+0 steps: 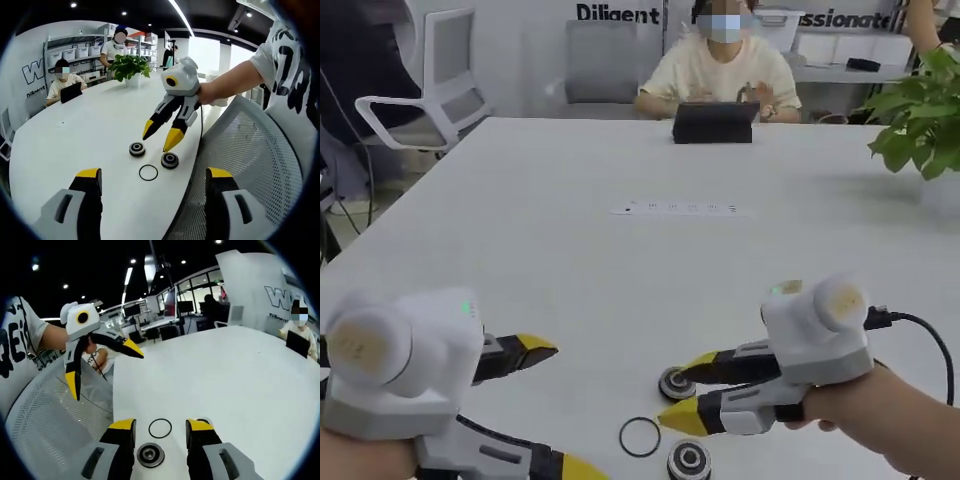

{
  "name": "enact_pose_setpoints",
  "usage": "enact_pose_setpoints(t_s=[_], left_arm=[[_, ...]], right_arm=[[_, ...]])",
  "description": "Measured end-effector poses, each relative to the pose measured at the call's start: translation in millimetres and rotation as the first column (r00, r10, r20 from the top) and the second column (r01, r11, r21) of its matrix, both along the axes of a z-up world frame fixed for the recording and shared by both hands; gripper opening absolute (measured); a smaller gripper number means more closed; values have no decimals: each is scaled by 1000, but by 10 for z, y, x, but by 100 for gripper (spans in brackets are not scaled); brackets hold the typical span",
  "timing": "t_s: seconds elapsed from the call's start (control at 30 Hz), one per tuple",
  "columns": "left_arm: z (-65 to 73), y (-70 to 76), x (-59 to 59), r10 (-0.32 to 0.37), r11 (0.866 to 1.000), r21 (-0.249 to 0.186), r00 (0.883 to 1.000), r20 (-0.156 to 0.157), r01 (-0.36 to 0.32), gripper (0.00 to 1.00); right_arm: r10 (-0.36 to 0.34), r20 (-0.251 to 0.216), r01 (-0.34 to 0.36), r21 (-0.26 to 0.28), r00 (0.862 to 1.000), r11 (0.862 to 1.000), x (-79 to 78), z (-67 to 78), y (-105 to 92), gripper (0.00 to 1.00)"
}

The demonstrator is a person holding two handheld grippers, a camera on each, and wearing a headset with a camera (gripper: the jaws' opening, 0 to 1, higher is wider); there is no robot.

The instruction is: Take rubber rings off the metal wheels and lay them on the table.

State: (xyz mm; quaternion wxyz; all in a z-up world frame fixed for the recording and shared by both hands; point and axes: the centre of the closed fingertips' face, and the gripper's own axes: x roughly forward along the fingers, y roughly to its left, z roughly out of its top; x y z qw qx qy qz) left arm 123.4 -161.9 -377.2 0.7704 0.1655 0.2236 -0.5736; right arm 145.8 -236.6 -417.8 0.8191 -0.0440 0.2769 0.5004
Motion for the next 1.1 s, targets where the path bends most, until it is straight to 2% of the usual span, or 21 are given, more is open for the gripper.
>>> enact_pose_setpoints(t_s=[0.27, 0.7, 1.1], left_arm=[[-26, -70, 5, -17, 1000, 13, 1000, -3, 17, 82], [-26, -263, 25, -57, 998, 11, 998, -4, 57, 80], [-97, -397, 35, -82, 996, 17, 996, -17, 82, 74]], right_arm=[[-15, 33, 15, 3, 999, 1000, -71, 73, -132, 40], [-50, 39, 49, 24, 998, 999, -146, 93, -280, 41], [-44, 42, 44, 12, 998, 999, -246, -4, -308, 42]])
